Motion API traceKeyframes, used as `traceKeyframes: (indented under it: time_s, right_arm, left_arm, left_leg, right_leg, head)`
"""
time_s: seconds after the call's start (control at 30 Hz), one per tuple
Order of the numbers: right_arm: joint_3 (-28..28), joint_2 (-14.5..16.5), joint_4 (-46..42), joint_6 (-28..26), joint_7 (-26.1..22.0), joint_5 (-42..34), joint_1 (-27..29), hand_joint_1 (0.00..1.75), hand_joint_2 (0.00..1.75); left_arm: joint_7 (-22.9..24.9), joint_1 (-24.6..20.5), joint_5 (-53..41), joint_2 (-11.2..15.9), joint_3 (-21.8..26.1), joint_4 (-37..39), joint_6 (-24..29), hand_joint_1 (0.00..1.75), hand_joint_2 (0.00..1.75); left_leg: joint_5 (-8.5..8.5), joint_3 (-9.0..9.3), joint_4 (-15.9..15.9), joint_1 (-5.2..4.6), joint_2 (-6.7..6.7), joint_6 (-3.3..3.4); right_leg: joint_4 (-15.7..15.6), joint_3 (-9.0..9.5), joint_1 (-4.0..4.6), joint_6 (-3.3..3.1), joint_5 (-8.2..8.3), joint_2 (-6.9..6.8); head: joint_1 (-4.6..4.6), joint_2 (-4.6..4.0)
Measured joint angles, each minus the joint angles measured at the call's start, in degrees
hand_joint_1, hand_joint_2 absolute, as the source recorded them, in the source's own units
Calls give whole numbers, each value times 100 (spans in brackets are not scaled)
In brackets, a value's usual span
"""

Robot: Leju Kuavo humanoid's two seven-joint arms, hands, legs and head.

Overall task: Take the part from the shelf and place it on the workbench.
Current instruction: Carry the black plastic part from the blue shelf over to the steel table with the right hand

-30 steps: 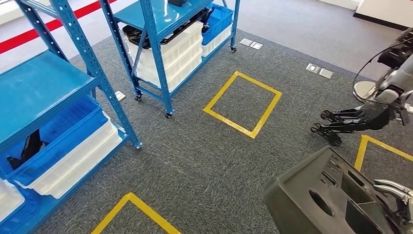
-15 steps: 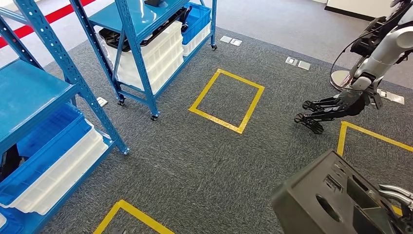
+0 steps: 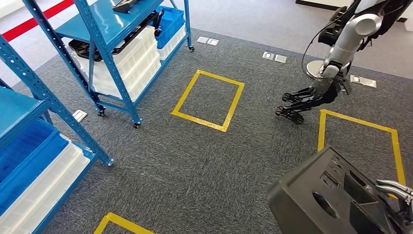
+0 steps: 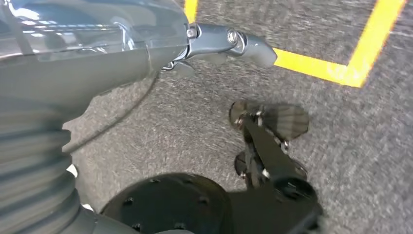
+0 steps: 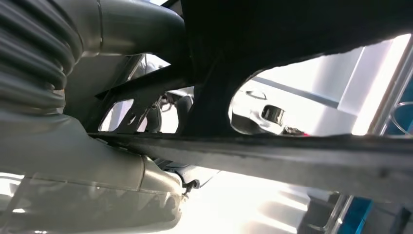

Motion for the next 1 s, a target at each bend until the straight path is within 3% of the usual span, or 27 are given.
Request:
traceKeyframes:
  time_s: [0.07, 0.1, 0.17, 0.23, 0.3, 0.33, 0.37, 0.43, 0.47, 0.53, 0.57, 0.63, 0.7, 0.77, 0.83, 0.87, 0.9, 0.93, 1.0]
  right_arm:
    - [3, 0, 0, 3, -1, 2, -18, 110, 175]
    - [6, 0, 0, 3, -1, 3, -21, 110, 175]
    - [8, -1, 0, 3, 0, 5, -22, 110, 175]
    - [8, -2, 0, 3, 1, 7, -43, 110, 175]
    - [11, -2, 1, 3, 3, 7, -54, 110, 175]
    - [13, -2, 2, 3, 3, 7, -50, 110, 175]
    - [13, -2, 3, 3, 4, 7, -48, 110, 175]
    - [13, -2, 4, 1, 4, 10, -48, 110, 175]
    - [13, -2, 4, -1, 4, 14, -53, 110, 175]
    - [14, 0, 4, -7, 5, 22, -67, 110, 175]
    - [12, 1, 3, -10, 8, 24, -72, 110, 175]
    - [7, 2, 2, -16, 9, 27, -65, 110, 175]
    - [4, 2, 1, -18, 10, 35, -59, 110, 175]
    - [5, 3, 1, -19, 9, 41, -61, 110, 175]
    - [5, 4, 2, -19, 10, 42, -59, 110, 175]
    - [5, 4, 2, -19, 10, 42, -58, 110, 175]
    - [5, 4, 2, -19, 10, 42, -57, 110, 175]
    - [5, 4, 2, -19, 10, 42, -56, 110, 175]
    - [5, 4, 2, -19, 10, 42, -61, 110, 175]
  left_arm:
    - [-3, -2, -3, -1, 1, 0, -1, 0, 175]
    - [-5, -6, -6, -1, 2, 0, -1, 0, 175]
    - [-8, -15, -12, -1, 2, -2, 0, 0, 175]
    - [-11, -18, -14, 2, 3, -5, 2, 0, 175]
    - [-12, -13, -17, 3, 4, -6, 3, 0, 175]
    - [-11, -11, -19, 3, 4, -5, 3, 0, 175]
    - [-10, -9, -21, 2, 4, -5, 2, 0, 175]
    - [-9, -13, -22, 1, 4, -4, 1, 0, 175]
    - [-11, -15, -22, 2, 4, -5, 2, 0, 175]
    - [-15, -15, -21, 3, 5, -6, 6, 0, 175]
    - [-16, -16, -21, 4, 7, -7, 8, 0, 175]
    - [-17, -25, -21, 3, 10, -5, 9, 0, 175]
    - [-20, -33, -21, 2, 10, -4, 9, 0, 175]
    - [-19, -20, -22, 1, 11, -2, 7, 0, 175]
    - [-15, 3, -24, 1, 13, 1, 7, 0, 175]
    - [-14, 7, -23, 1, 14, 0, 9, 0, 175]
    - [-14, 7, -24, 1, 15, 0, 10, 0, 175]
    - [-14, 4, -24, 1, 15, 0, 10, 0, 175]
    - [-15, 1, -23, 3, 15, 0, 10, 0, 175]
  left_leg:
    - [44, 90, -205, -22, -51, 46]
    - [52, 94, -206, -31, 10, 86]
    - [70, 99, -224, -33, 118, 163]
    - [78, 94, -236, -25, 245, 207]
    - [69, 89, -235, -31, 384, 226]
    - [62, 90, -235, -33, 455, 228]
    - [55, 95, -235, -34, 526, 227]
    - [36, 121, -236, -31, 657, 212]
    - [18, 144, -235, -40, 714, 193]
    - [-24, 196, -246, -55, 806, 130]
    - [-41, 225, -260, -57, 860, 95]
    - [-64, 280, -279, -40, 937, 25]
    - [-231, 230, -63, -26, 720, -18]
    - [-610, -82, 644, -27, 391, -22]
    - [-854, -444, 1348, -40, 289, -14]
    - [-808, -512, 1425, -46, 277, -6]
    - [-654, -474, 1267, -49, 264, 7]
    - [-428, -339, 904, -49, 205, 22]
    - [-48, -22, 97, -43, -70, 54]
  right_leg:
    - [4, -11, 1, 56, -8, 91]
    - [-7, -16, -15, 82, -3, 136]
    - [97, -74, -37, 120, -72, 63]
    - [635, -339, -44, 145, -372, -146]
    - [1428, -748, -48, 172, -715, -256]
    - [1672, -880, -49, 182, -772, -274]
    - [1690, -899, -50, 187, -712, -289]
    - [1065, -586, -46, 181, -348, -410]
    - [622, -359, -29, 171, -182, -573]
    - [82, -81, 10, 142, -29, -809]
    - [18, -61, 32, 126, -33, -825]
    - [-2, -68, 32, 65, -1, -673]
    - [-36, -52, 1, -16, 42, -533]
    - [-43, -44, -9, -73, 53, -397]
    - [-42, -36, 0, -92, 49, -240]
    - [-41, -26, 1, -95, 46, -158]
    - [-40, -12, -1, -94, 43, -77]
    - [-40, 4, -8, -88, 38, 3]
    - [-31, 24, -13, -51, 19, 149]
  head:
    - [17, 0]
    - [33, 0]
    - [55, 0]
    - [98, 0]
    - [126, 0]
    - [126, 0]
    - [127, 0]
    - [128, 0]
    - [131, 0]
    - [127, 0]
    - [124, 0]
    - [115, 0]
    - [97, 0]
    - [65, 0]
    - [38, 0]
    - [26, 0]
    - [15, 0]
    - [2, 0]
    - [-17, 0]
